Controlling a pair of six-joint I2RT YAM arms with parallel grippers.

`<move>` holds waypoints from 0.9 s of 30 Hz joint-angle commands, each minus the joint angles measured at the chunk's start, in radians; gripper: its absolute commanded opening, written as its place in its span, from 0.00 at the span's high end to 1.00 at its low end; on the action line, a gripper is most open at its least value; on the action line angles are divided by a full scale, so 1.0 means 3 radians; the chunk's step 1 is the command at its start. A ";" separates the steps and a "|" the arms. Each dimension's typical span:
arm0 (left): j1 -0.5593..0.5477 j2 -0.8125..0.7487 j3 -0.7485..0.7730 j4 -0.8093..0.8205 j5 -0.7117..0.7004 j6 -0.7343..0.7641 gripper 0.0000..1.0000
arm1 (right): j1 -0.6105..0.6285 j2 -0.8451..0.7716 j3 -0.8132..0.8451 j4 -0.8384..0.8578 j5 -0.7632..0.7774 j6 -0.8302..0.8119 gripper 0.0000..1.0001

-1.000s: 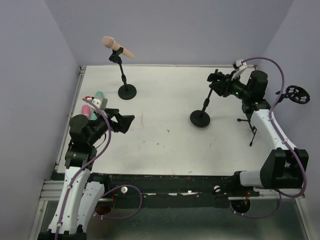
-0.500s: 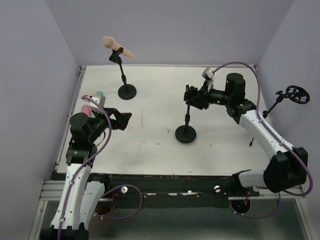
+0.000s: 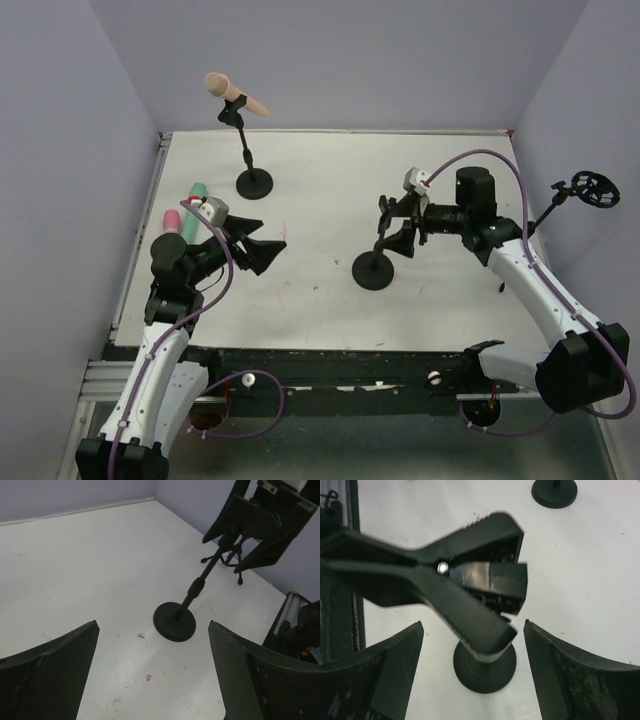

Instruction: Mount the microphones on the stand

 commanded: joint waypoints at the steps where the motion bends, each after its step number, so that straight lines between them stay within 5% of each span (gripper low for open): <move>1: -0.0432 -0.0034 -0.0152 0.0463 0.0174 0.0083 0.02 | -0.0109 -0.0088 0.0000 -0.0580 0.0056 -0.0686 0.06; 8: -0.1434 0.0088 -0.0270 0.0647 -0.0771 0.0339 0.02 | -0.0375 -0.0241 0.0005 -0.0964 0.0389 -0.1131 0.00; 15: -0.2631 0.1064 -0.0311 0.1679 -0.2192 0.0467 0.03 | -0.0661 -0.0313 -0.0077 -0.0714 0.0486 -0.0816 0.00; 27: -0.3158 0.2675 0.0307 0.2978 -0.3589 0.0651 0.08 | -0.0866 -0.0247 -0.0057 -0.0504 0.0461 -0.0359 0.00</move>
